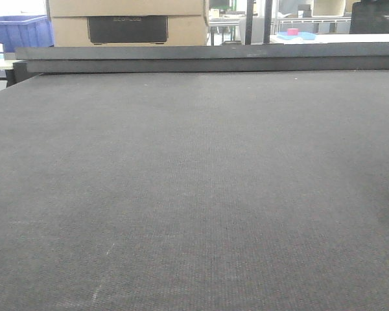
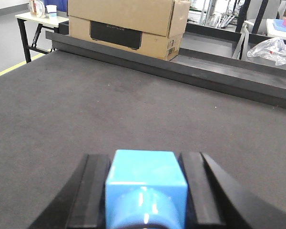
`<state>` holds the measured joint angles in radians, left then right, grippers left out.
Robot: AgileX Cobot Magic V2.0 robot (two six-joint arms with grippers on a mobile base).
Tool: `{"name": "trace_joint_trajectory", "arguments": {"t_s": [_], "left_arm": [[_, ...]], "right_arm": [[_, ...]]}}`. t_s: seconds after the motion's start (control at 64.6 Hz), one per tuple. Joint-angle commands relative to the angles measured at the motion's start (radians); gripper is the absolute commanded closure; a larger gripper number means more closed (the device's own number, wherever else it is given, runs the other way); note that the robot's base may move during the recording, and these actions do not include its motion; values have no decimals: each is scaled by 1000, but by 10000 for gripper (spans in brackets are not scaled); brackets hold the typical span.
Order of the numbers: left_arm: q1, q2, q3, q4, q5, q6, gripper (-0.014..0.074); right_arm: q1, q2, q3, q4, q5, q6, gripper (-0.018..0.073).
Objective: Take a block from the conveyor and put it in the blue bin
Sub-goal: 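Lift both held blocks up off the conveyor belt, then drive the base away from the conveyor holding both blocks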
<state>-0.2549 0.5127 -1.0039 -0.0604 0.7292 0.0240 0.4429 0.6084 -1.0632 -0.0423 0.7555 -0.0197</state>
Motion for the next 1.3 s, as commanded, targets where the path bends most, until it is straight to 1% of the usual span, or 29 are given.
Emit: {"name": "trace_joint_trajectory", "arguments": {"t_s": [0.0, 1.284], "left_arm": [[-7, -3, 0, -6, -21, -9, 708], [-7, -3, 0, -6, -21, -9, 708]], "right_arm": [[0, -4, -5, -13, -32, -9, 722], [0, -4, -5, -13, -41, -9, 722]]}}
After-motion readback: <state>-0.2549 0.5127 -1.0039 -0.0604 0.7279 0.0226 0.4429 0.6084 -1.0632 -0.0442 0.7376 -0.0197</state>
